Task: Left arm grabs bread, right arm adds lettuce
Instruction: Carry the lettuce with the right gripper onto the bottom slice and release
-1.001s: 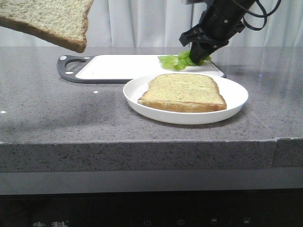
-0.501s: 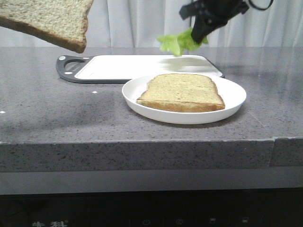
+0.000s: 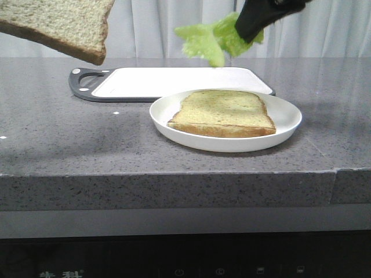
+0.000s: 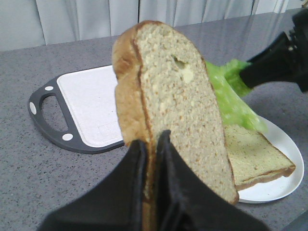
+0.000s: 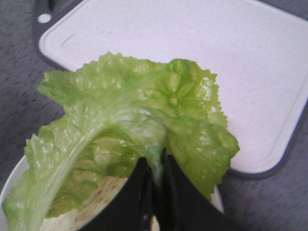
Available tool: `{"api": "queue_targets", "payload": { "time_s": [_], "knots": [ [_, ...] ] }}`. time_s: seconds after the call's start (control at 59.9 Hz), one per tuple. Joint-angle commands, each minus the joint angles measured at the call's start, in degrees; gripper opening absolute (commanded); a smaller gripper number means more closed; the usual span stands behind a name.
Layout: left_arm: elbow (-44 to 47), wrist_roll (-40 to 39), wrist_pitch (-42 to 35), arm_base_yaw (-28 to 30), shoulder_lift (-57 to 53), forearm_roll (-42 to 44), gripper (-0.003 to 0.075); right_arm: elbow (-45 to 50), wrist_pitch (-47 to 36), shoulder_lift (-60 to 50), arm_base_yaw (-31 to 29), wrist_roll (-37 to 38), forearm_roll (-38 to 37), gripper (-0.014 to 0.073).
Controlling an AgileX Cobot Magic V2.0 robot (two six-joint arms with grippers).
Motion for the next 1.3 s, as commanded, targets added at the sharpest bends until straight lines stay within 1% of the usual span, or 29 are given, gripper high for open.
{"api": "queue_targets", "payload": {
  "time_s": [0.0,0.167,0.35,0.434,0.551,0.667,0.767,0.868,0.984,1.151,1.218,1.268,1.285],
  "knots": [
    [-1.74,-0.55,-5.50,-0.03,-0.65,-0.36,-0.0021,3.44,-5.57,-4.68,0.78,-0.55,3.59,-0.0060],
    [-1.74,-0.55,-5.50,-0.16,-0.65,-0.36,-0.0021,7.88,-6.13,-4.92,0.99,-0.55,4.43,-0.0060],
    [-1.74,-0.55,-5.50,-0.16,-0.65,-0.36,-0.0021,9.12,-8.39,-4.92,0.99,-0.55,4.43,-0.0047],
    [-1.74,-0.55,-5.50,-0.16,-0.65,-0.36,-0.0021,9.12,-9.40,-4.92,0.99,-0.55,4.43,0.0027],
    [-1.74,-0.55,-5.50,-0.16,-0.65,-0.36,-0.0021,9.12,-9.16,-4.92,0.99,-0.55,4.43,0.0192],
    [-1.74,-0.55,-5.50,-0.16,-0.65,-0.49,-0.0021,9.12,-7.54,-5.09,0.99,-0.55,4.48,0.0324],
    [-1.74,-0.55,-5.50,-0.16,-0.65,-0.49,-0.0021,9.12,-6.57,-5.09,0.99,-0.55,4.48,0.0378],
    [-1.74,-0.55,-5.50,-0.16,-0.65,-0.49,-0.0021,9.12,-6.51,-5.33,0.99,-0.48,4.74,0.0395],
    [-1.74,-0.55,-5.50,-0.16,-0.65,-0.49,-0.0021,9.05,-7.30,-6.95,0.99,-0.48,4.74,0.0395],
    [-1.74,-0.55,-5.39,-0.16,-0.65,-1.21,-0.0021,9.05,-7.18,-13.58,0.99,-0.48,4.68,0.0394],
    [-1.74,-0.55,-5.29,-0.16,-0.43,-3.07,-0.0021,9.18,-6.72,-16.68,0.99,-0.48,4.48,0.0367],
    [-1.74,-0.55,-5.28,-0.16,-0.04,-3.80,-0.0021,9.57,-6.63,-18.99,0.99,-0.53,4.19,0.0309],
    [-1.74,-0.55,-5.17,-0.16,0.26,-4.36,-0.0021,9.79,-6.74,-20.02,0.99,-0.53,4.13,0.0275]
  ]
}}
